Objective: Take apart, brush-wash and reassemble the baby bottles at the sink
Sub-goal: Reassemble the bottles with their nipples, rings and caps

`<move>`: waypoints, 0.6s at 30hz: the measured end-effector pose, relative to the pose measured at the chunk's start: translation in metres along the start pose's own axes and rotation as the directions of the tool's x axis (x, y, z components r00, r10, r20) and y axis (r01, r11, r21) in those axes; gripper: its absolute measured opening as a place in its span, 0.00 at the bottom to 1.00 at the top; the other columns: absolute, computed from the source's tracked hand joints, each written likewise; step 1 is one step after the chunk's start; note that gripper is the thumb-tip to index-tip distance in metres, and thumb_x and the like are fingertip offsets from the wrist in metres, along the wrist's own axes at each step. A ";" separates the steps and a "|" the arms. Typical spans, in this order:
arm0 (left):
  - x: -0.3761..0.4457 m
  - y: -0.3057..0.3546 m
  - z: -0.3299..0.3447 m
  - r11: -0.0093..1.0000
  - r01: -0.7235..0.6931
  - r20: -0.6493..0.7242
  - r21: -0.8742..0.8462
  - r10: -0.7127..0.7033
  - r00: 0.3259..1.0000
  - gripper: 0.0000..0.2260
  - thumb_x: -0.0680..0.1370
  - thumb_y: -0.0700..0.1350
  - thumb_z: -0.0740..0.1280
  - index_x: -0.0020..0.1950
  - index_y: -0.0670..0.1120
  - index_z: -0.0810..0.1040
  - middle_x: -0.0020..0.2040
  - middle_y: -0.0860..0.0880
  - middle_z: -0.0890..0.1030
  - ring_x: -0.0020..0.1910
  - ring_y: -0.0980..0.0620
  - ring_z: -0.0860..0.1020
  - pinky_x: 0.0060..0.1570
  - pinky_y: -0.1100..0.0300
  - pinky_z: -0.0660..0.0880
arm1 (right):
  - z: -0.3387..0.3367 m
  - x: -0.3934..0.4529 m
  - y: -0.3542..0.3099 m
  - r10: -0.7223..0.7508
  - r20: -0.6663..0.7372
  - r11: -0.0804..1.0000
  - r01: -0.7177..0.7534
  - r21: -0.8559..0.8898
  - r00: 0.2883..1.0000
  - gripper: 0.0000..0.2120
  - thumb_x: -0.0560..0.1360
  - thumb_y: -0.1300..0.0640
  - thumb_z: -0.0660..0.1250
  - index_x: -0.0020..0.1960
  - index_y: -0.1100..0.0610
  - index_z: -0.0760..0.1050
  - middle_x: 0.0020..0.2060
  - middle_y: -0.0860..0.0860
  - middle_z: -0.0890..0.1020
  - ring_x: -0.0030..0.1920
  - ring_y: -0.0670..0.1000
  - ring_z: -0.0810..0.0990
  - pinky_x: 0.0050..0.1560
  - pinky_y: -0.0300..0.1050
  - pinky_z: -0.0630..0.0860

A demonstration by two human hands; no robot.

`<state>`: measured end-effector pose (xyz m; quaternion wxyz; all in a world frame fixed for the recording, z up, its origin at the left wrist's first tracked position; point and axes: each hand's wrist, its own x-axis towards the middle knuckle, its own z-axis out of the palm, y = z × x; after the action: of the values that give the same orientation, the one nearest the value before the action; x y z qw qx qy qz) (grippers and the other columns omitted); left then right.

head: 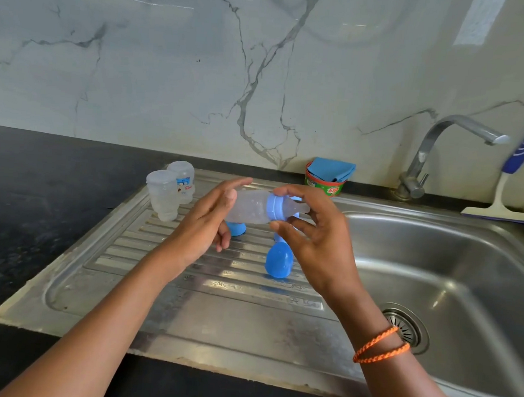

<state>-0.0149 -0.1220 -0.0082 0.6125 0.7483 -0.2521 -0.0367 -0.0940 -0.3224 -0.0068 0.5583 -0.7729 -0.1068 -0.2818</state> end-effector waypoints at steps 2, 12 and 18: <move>0.002 0.002 -0.002 0.995 0.009 0.008 -0.096 -0.009 1.000 0.15 0.86 0.56 0.59 0.73 0.62 0.75 0.60 0.46 0.82 0.39 0.45 0.78 0.41 0.48 0.76 | -0.001 0.000 0.000 0.047 -0.034 0.999 -0.046 0.019 0.998 0.16 0.77 0.61 0.78 0.63 0.51 0.81 0.58 0.47 0.83 0.59 0.53 0.83 0.56 0.48 0.85; 0.007 0.002 -0.010 0.963 -0.047 0.099 -0.267 0.076 0.992 0.26 0.78 0.40 0.74 0.74 0.51 0.74 0.70 0.47 0.78 0.67 0.43 0.79 0.65 0.45 0.77 | -0.003 0.003 -0.003 0.229 -0.126 0.968 -0.212 0.136 0.965 0.11 0.81 0.51 0.74 0.57 0.58 0.82 0.42 0.55 0.87 0.40 0.58 0.88 0.45 0.56 0.86; 0.006 0.006 -0.006 0.982 0.116 0.081 -0.152 -0.105 0.991 0.31 0.84 0.68 0.54 0.61 0.42 0.80 0.42 0.38 0.82 0.33 0.43 0.74 0.34 0.54 0.72 | 0.001 0.001 -0.004 -0.058 0.028 0.998 0.059 -0.014 0.998 0.19 0.78 0.69 0.72 0.65 0.53 0.78 0.61 0.45 0.81 0.62 0.54 0.81 0.60 0.49 0.82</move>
<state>-0.0091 -0.1196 0.0004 0.6567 0.7090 -0.2286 -0.1177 -0.0952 -0.3203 -0.0034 0.5426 -0.7774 -0.1350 -0.2882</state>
